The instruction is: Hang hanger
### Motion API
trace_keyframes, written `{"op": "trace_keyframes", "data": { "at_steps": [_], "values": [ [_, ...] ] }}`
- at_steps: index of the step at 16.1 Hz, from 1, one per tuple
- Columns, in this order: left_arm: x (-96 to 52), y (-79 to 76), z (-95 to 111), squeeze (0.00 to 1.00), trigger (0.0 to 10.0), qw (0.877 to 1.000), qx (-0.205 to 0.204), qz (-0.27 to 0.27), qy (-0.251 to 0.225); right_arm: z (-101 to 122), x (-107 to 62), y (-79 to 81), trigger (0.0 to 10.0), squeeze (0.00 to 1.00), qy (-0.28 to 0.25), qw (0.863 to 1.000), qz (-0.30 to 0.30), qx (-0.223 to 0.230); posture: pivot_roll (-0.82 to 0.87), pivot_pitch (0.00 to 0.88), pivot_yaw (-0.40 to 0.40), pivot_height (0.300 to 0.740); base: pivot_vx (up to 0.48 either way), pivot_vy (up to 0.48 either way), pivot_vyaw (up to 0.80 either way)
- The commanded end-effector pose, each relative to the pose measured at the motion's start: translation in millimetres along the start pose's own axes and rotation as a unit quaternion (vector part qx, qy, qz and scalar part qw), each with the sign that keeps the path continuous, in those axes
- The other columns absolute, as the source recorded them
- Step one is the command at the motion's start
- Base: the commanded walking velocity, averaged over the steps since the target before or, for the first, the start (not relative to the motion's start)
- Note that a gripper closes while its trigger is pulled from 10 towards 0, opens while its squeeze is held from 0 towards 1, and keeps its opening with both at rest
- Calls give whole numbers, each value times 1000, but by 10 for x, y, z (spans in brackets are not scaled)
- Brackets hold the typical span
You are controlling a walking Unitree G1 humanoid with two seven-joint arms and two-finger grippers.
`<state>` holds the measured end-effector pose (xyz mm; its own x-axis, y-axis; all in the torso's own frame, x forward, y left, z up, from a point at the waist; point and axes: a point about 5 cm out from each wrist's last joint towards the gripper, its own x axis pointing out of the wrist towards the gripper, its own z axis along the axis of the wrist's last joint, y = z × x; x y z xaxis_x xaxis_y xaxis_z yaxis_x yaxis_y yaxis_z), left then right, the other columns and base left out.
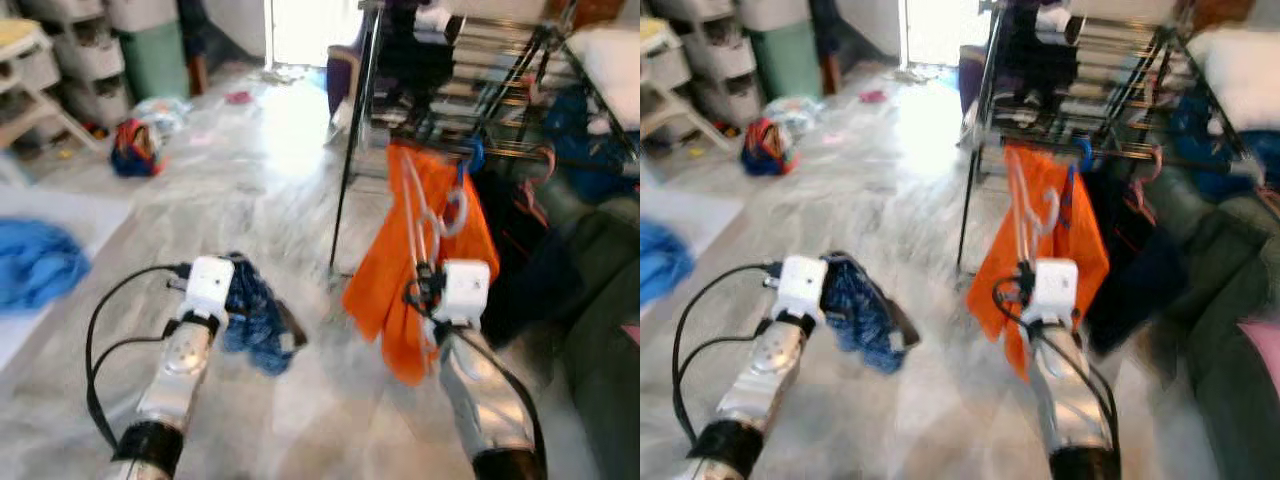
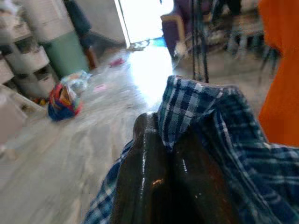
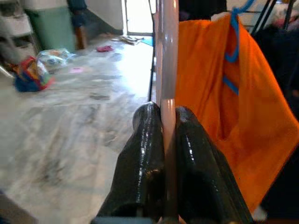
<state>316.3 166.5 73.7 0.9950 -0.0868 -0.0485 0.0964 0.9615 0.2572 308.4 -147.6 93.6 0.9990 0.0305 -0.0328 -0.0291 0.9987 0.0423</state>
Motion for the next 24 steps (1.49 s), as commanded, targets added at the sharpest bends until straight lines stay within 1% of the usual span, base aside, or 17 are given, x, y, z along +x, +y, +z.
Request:
{"op": "trace_keyframes", "data": {
  "at_steps": [1,5,6,12,13,16,17,18,19,20,22,23,24],
  "values": [
    [27,-47,55,0,10000,1000,0,-7,-11,-33,-25,-82,10000,0,6,1000,-11,-2,88,50,-31,740,-322,0,0],
    [22,-47,62,0,10000,1000,2,-11,-14,-60,-53,-59,10000,0,10,1000,-8,-1,88,67,-29,740,-291,0,0],
    [17,-43,69,0,10000,1000,-4,-12,-19,-70,-59,-50,10000,0,13,1000,-6,-3,88,71,-28,740,0,0,0],
    [8,-56,90,0,10000,1000,-5,-16,-25,-102,-101,-89,10000,0,24,999,-1,-20,81,121,-40,740,0,0,0],
    [9,-38,100,0,10000,1000,-5,-15,-27,-129,-129,-79,10000,0,31,999,2,-24,81,138,-38,740,0,0,0],
    [14,-10,132,0,10000,999,-2,-20,-33,-170,-169,-41,10000,0,42,999,9,-24,80,151,-31,740,0,0,0],
    [19,-5,144,0,10000,999,-2,-23,-36,-183,-179,-22,10000,0,47,998,16,-24,81,154,-29,740,0,0,0],
    [32,7,175,0,10000,999,-2,-26,-45,-217,-200,19,10000,0,59,997,38,-26,80,162,-29,740,0,0,0],
    [72,14,231,0,10000,998,6,-25,-61,-275,-233,54,10000,0,77,995,63,-26,79,157,-38,740,0,0,0],
    [150,16,312,0,10000,997,20,-23,-75,-333,-267,72,10000,0,94,992,83,-31,79,155,-42,740,0,0,0],
    [314,68,499,0,10000,995,26,-10,-94,-370,-311,101,10000,0,111,985,121,-48,73,150,-47,740,0,0,0],
    [372,95,579,0,10000,994,35,-9,-103,-366,-325,94,10000,0,113,982,137,-59,69,149,-47,740,0,0,0],
    [425,118,660,0,10000,992,61,-14,-112,-345,-328,46,10000,0,117,980,146,-62,65,148,-46,740,0,0,0]
  ]
}}
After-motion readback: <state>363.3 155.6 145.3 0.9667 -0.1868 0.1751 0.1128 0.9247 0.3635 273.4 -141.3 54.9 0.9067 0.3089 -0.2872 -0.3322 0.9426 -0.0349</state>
